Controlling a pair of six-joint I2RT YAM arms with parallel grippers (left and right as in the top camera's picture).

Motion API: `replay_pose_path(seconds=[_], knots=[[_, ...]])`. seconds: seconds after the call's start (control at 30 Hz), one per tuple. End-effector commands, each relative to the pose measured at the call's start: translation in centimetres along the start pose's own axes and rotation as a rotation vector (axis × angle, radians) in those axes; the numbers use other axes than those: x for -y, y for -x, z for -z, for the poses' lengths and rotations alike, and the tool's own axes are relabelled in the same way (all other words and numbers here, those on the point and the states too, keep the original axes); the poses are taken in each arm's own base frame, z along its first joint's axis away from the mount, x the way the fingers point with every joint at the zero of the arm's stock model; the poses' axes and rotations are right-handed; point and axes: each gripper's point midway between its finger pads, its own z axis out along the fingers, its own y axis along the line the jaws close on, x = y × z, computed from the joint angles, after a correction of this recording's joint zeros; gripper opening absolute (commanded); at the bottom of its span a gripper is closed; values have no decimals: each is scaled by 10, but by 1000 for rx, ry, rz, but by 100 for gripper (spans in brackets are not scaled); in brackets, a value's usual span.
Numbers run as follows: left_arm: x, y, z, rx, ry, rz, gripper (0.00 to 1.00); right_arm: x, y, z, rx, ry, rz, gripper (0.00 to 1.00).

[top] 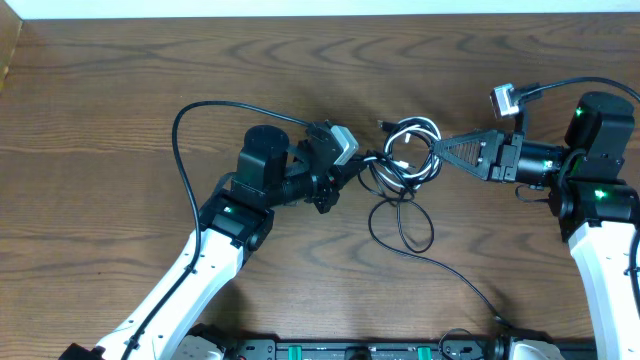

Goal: Untangle cables

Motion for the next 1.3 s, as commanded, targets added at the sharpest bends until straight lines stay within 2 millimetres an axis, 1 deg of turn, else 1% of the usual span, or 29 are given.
replay_pose_path(seconds=[0.0,0.1,0.13,0.2,0.27,0.33,0.43,0.5,0.53,0.63,0.67,0.73,0.83,0.9,0.93,0.97,1.0,1.1,1.17,1.27], knots=[[-4,6,0,7,21,-10,8,-8,-2,1,-18,28,9,1],[-17,1,1,-14,102,40,7,-8,-2,1,-17,28,9,1],[-25,-3,2,-26,150,75,8,-8,-2,1,-17,28,9,1],[-48,-13,8,-55,291,174,8,-8,-2,1,-17,28,9,1],[-73,-28,19,-85,465,291,8,-8,-2,1,-18,28,8,1],[-93,-45,35,-109,631,405,8,-8,-2,1,-18,28,9,1],[-110,-68,56,-138,817,531,8,-8,-2,1,-17,28,9,1],[-113,-79,66,-154,886,586,8,-8,-2,1,-17,28,9,1],[-113,-82,67,-159,896,597,8,-8,-2,1,-18,28,8,1],[-112,-81,66,-155,889,607,8,-8,-2,1,-16,26,8,1],[-112,-81,66,-148,889,617,9,-7,-2,1,-15,25,9,1],[-110,-78,62,-142,859,622,23,-7,-1,1,-13,22,9,1],[-100,-70,49,-144,751,571,24,-6,-1,1,-8,17,9,1],[-85,-57,34,-143,605,481,24,-6,-1,1,-8,17,9,1],[-72,-48,24,-135,497,421,25,-6,-1,1,-8,17,9,1],[-65,-43,19,-128,440,388,32,-6,-1,1,-8,17,9,1],[-57,-38,15,-121,382,357,33,-6,0,1,-8,16,9,1],[-37,-31,8,-120,250,262,33,-6,0,1,-6,14,9,1],[-24,-29,5,-124,164,187,38,-6,0,1,-6,14,9,1],[-9,-27,3,-118,72,119,41,-6,0,1,-6,14,9,1]])
